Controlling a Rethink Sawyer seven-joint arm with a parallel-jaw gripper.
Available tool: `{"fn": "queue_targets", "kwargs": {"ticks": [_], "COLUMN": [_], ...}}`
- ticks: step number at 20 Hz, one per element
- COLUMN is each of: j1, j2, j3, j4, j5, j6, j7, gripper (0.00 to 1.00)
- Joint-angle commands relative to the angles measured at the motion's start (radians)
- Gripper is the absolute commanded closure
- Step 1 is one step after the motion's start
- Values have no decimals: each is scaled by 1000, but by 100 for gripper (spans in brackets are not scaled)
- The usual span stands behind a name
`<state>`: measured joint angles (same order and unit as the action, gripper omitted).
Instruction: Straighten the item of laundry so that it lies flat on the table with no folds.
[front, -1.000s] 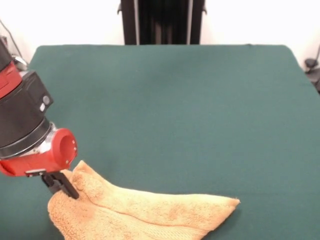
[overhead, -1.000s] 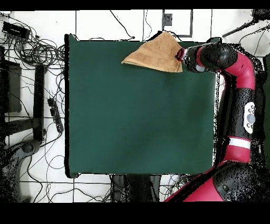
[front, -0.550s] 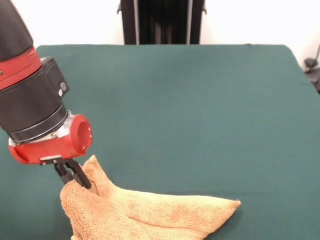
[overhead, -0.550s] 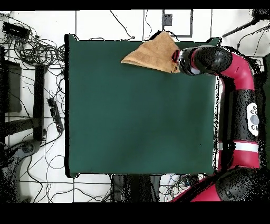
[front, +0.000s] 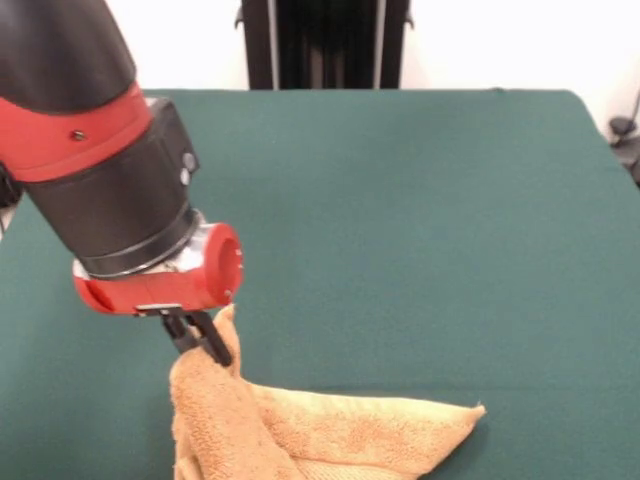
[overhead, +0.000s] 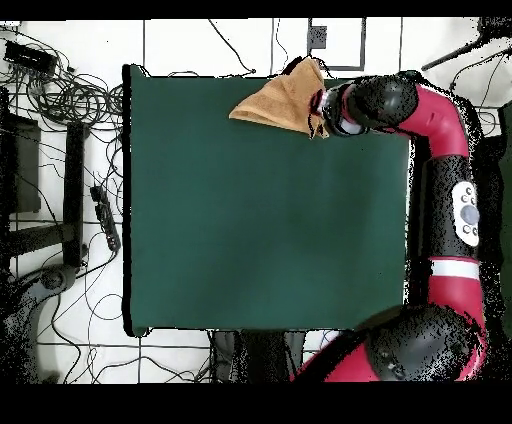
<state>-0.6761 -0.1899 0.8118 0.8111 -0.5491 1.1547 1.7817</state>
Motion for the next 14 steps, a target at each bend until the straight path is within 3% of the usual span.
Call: {"fn": "queue_targets", "kwargs": {"ticks": [1,7,14], "j1": [160,212,212], "j2": [70,133,166], "j3": [-86,-19,226], "j4": [-196,-419,-588], "j5": [43,-13,-238], "j6": [330,530,747], "j7": [232,231,246], "gripper": [100,100,100]}}
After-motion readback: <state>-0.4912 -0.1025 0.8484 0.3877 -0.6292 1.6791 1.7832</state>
